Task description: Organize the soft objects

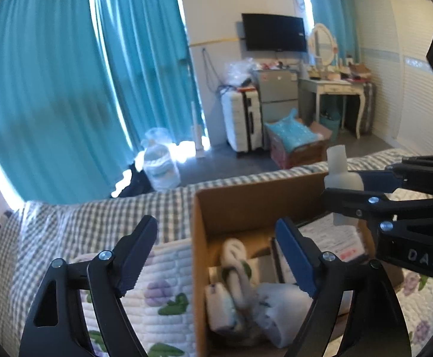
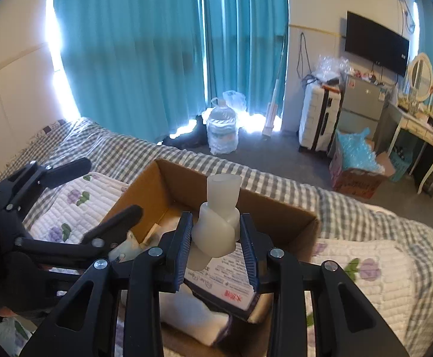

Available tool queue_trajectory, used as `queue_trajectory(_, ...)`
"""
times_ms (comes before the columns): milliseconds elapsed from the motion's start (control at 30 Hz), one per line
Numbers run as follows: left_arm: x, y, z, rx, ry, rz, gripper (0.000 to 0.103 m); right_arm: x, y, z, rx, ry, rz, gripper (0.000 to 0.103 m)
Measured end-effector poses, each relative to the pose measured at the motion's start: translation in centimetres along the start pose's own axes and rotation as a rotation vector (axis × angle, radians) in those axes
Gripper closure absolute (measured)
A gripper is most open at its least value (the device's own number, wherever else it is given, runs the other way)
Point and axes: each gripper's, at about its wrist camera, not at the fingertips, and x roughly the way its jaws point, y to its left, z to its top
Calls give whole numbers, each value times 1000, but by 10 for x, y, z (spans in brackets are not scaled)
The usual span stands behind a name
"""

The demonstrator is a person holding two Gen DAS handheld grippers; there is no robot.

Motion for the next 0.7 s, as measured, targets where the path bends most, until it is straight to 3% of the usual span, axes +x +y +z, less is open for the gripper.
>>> queue_trajectory(133,-4,16,-4,-35,1,16,20,13,-2,7,2,-9,5,70)
queue_trajectory(200,-3,19,0,-40,-2,31,20,14,-3,14,24,-28,0,57)
queue_trajectory(233,-6,21,1,-42,-4,39,20,12,-4,17,40,-37,-9,41)
queue_trajectory(267,-9,23,1,-44,-2,46,20,7,-3,20,55,-52,-26,37)
queue_trajectory(500,-54,36,3,-46,-30,73,20,-66,7,30,46,-111,-88,37)
queue_trajectory(633,-109,40,23,-47,-102,71,19,-131,17,38,27,-170,-117,37)
queue_trajectory(700,-143,40,31,-45,-155,75,12,-170,27,42,10,-209,-147,36)
